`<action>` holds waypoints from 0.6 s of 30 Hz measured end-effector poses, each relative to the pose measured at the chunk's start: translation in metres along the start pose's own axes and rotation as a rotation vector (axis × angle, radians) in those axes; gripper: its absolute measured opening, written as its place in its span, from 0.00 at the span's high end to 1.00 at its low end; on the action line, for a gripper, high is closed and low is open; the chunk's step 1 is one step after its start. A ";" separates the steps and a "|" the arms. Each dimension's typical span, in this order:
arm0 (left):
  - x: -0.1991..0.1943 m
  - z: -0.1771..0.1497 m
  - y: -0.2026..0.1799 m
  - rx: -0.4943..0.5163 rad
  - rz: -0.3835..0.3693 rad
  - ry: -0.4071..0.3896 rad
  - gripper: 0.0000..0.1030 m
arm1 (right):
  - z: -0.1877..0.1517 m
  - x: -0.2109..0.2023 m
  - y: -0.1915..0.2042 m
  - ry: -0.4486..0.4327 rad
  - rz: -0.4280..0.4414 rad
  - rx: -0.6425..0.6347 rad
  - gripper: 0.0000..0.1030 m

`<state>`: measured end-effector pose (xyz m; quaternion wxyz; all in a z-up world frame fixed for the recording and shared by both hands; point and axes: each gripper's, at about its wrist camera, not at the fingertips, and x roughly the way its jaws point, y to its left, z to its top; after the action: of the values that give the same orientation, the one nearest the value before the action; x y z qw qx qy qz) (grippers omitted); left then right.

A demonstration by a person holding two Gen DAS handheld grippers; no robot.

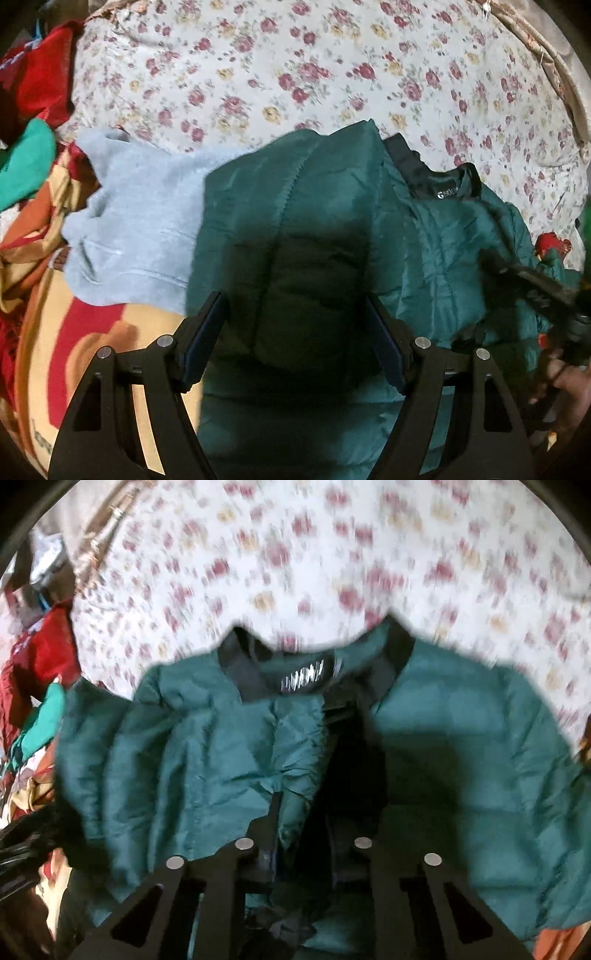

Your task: Fold large clothes

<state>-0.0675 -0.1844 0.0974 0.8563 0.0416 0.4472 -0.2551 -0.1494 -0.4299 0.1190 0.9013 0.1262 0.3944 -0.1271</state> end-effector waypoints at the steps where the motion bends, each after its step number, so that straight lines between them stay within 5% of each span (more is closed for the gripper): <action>1: 0.003 0.000 -0.003 0.001 -0.006 0.004 0.27 | 0.001 -0.007 -0.004 -0.019 -0.014 -0.003 0.85; 11: 0.028 0.007 -0.043 0.037 0.025 0.003 0.27 | -0.007 -0.031 -0.070 -0.034 -0.151 0.055 0.86; 18: 0.047 0.008 -0.054 0.071 0.054 0.022 0.26 | -0.030 0.002 -0.092 0.052 -0.214 0.090 0.87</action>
<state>-0.0648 -0.2529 0.0738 0.8558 0.0869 0.4461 -0.2472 -0.1982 -0.5062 0.0863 0.8655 0.1270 0.4229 -0.2366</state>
